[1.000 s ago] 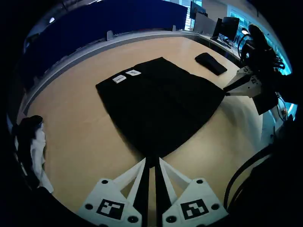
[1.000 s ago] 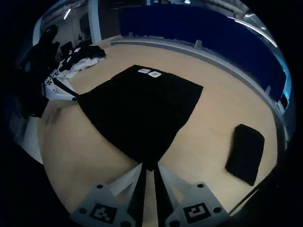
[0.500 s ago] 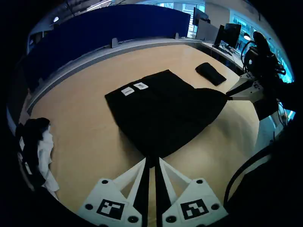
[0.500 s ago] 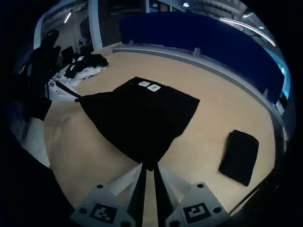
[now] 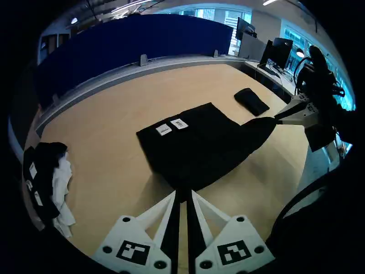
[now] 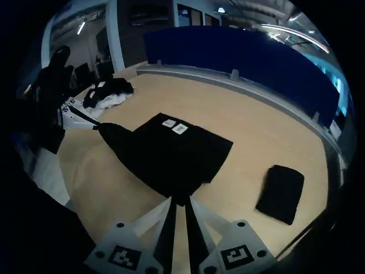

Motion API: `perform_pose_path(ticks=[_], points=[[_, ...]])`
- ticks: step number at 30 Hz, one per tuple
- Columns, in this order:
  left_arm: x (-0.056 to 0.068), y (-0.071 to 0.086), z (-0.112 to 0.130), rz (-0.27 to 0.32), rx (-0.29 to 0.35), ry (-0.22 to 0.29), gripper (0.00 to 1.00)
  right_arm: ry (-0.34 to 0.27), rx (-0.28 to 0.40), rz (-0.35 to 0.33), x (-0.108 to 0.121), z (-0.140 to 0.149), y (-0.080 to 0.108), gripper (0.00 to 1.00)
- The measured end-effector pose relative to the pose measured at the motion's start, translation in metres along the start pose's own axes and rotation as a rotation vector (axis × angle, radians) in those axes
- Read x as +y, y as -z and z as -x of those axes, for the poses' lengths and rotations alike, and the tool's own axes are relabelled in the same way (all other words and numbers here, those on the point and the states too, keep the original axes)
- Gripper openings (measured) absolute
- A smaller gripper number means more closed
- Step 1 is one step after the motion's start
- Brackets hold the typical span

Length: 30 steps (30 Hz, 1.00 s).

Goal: Fold towel

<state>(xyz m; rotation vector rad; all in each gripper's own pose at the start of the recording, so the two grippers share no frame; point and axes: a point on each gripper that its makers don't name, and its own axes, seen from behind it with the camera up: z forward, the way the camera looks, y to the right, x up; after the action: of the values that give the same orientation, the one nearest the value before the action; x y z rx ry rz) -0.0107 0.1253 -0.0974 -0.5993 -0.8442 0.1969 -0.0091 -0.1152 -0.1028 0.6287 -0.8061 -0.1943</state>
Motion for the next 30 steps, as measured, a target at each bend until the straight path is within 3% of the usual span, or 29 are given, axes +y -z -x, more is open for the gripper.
perform_pose_path(ticks=[13,23,30], points=[[0.006,0.02,-0.002,0.01,0.002,0.022,0.09,-0.016,0.012,-0.014,-0.007,-0.01,0.016,0.13],[0.007,0.016,-0.002,0.02,-0.012,0.026,0.09,-0.014,0.01,-0.011,-0.004,-0.014,0.011,0.13],[-0.003,0.006,-0.01,0.015,-0.019,0.036,0.09,-0.02,0.005,-0.003,0.007,-0.022,0.001,0.13]])
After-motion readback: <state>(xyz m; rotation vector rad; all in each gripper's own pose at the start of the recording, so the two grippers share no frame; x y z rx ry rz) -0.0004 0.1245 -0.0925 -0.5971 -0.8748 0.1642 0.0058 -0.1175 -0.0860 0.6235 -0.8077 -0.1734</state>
